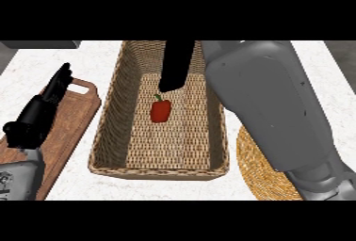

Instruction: Pick the bell pepper from the placemat and place it in the basket

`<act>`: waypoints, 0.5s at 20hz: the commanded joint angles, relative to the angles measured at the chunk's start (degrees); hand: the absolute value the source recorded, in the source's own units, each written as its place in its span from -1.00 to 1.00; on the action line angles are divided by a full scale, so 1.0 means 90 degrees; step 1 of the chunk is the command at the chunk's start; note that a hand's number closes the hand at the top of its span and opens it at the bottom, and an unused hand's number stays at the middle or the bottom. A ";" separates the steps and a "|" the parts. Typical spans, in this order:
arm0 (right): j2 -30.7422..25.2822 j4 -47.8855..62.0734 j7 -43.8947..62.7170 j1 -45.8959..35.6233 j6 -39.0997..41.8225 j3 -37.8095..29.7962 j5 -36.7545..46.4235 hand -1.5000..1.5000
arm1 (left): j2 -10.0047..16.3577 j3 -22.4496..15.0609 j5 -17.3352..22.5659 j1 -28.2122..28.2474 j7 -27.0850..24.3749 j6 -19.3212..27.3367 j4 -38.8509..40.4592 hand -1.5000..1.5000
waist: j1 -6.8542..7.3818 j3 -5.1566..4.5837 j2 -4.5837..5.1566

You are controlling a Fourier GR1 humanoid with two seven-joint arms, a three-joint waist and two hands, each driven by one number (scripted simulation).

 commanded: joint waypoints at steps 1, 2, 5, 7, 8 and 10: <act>0.0337 0.0025 0.0300 -0.0153 -0.0348 -0.0284 -0.0010 -1.00 | 0.0003 0.0005 0.0016 0.0134 -0.0086 -0.0065 -0.0060 0.00 | 0.0038 0.0001 0.0000; 0.0317 -0.0622 0.0406 0.0261 -0.0420 -0.0273 -0.0049 -1.00 | 0.0097 0.0115 0.0072 0.0151 -0.0143 -0.0098 -0.0110 0.00 | -0.0008 0.0004 -0.0016; 0.0430 -0.0320 0.0246 0.0088 -0.1546 -0.0998 -0.0207 -1.00 | 0.0093 0.0074 0.0007 -0.0098 -0.0076 -0.0062 0.0097 0.00 | 0.0021 0.0002 0.0010; 0.0365 -0.0340 0.0338 -0.0041 -0.1938 -0.1429 -0.0032 -1.00 | 0.0002 0.0014 0.0010 0.0035 -0.0013 -0.0041 -0.0031 0.00 | 0.0023 0.0004 -0.0002; 0.0436 -0.0332 0.0339 -0.0007 -0.2483 -0.1362 0.0220 -1.00 | -0.0045 -0.0049 0.0028 -0.0117 0.0272 -0.0055 -0.0079 0.00 | 0.0042 0.0005 0.0003; 0.0187 -0.0435 0.0101 0.0160 -0.2799 -0.1790 0.0295 -1.00 | -0.0039 -0.0058 -0.0010 -0.0031 0.0134 -0.0041 -0.0120 0.00 | 0.0017 0.0006 0.0015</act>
